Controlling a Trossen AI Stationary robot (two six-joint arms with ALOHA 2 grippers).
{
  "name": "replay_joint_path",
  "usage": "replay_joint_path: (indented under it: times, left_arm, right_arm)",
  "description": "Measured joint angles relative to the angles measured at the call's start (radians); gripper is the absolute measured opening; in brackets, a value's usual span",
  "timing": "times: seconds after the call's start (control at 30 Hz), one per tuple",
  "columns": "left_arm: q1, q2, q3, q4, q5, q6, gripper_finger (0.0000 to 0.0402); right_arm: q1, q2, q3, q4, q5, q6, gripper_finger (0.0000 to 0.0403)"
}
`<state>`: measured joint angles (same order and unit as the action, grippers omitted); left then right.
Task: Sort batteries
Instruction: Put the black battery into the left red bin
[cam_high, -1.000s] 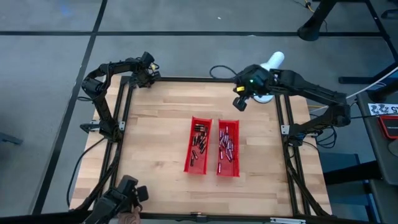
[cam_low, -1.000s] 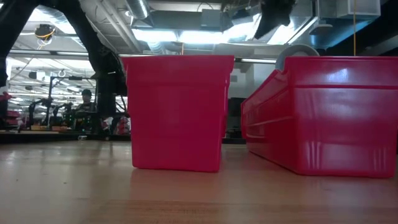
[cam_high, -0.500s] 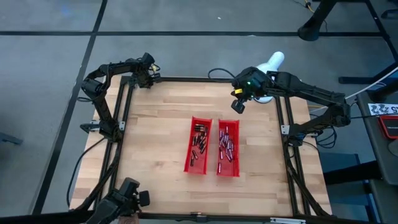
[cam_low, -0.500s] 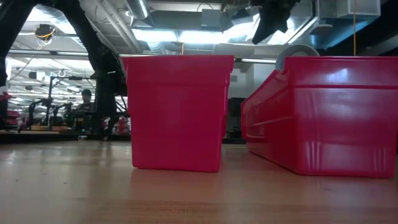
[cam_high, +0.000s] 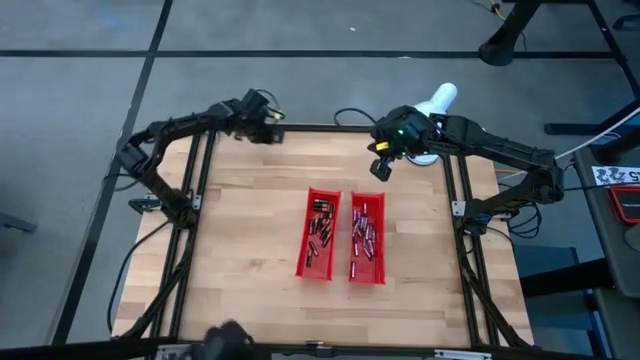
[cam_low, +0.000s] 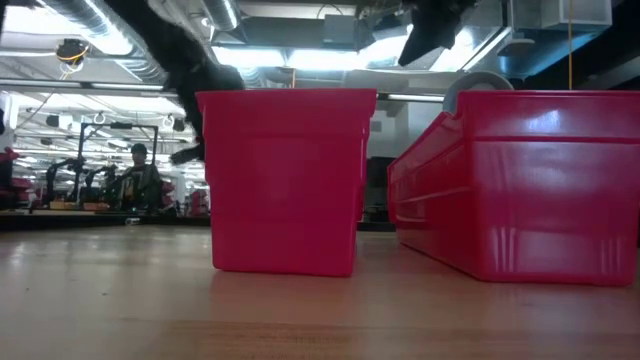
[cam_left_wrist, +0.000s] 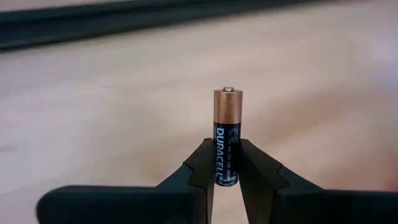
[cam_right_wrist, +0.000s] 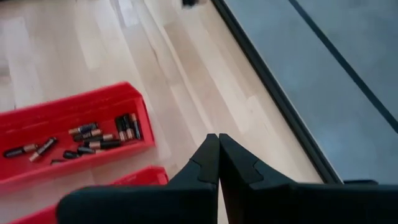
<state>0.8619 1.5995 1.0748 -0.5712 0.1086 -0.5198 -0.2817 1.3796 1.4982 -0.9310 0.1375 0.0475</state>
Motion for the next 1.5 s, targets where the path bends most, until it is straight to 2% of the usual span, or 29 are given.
replay_joint_path:
  times: [0.3,0.6,0.8,0.97,1.1,1.33,1.5]
  left_arm:
    - [-0.307,-0.095,0.000,0.110,0.268,-0.009,0.0039]
    - [-0.556,-0.101,0.002,0.175,0.291,-0.130,0.0041]
    - [-0.682,-0.101,0.002,0.176,0.183,-0.279,0.0041]
    - [-0.800,-0.101,0.002,0.236,0.022,-0.506,0.0040]
    - [-0.890,-0.091,0.002,0.230,-0.102,-0.693,0.0039]
    - [-1.041,-0.034,0.002,0.245,-0.191,-0.954,0.0041]
    - [-1.092,-0.017,0.002,0.239,-0.248,-1.072,0.0043]
  right_arm:
    - [0.000,0.000,0.000,0.057,0.000,0.006,0.0005]
    - [0.000,0.000,0.000,0.124,0.000,0.140,0.0005]
    - [0.001,0.000,0.000,0.065,-0.005,0.172,0.0005]
    - [0.001,0.000,0.000,0.019,-0.021,0.073,0.0005]
    - [0.000,0.000,0.000,-0.011,-0.075,0.017,0.0005]
    - [0.000,0.000,0.000,-0.030,-0.141,-0.027,0.0005]
    - [0.000,-0.001,0.000,-0.038,-0.145,-0.035,0.0005]
